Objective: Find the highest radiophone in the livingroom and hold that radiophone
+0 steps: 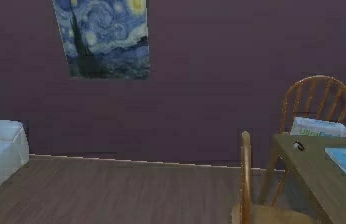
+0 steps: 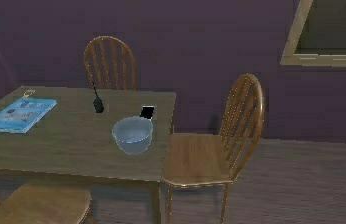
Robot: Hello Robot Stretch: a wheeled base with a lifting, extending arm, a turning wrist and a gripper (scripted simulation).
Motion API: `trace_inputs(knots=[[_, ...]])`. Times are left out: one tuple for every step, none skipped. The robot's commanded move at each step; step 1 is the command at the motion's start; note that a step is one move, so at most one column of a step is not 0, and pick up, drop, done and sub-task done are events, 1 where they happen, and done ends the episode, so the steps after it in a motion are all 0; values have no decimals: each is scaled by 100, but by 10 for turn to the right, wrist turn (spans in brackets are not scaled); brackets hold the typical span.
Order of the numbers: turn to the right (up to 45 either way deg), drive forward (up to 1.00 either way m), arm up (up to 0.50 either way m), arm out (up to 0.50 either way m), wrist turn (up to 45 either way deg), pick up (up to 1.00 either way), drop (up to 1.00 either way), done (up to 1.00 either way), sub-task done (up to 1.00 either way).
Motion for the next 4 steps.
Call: trace_inputs(knots=[[-60, 0, 0, 0, 0, 0, 0, 0, 0], [450, 0, 0, 0, 0, 0, 0, 0, 0], [450, 0, 0, 0, 0, 0, 0, 0, 0], [240, 0, 0, 0, 0, 0, 0, 0, 0]])
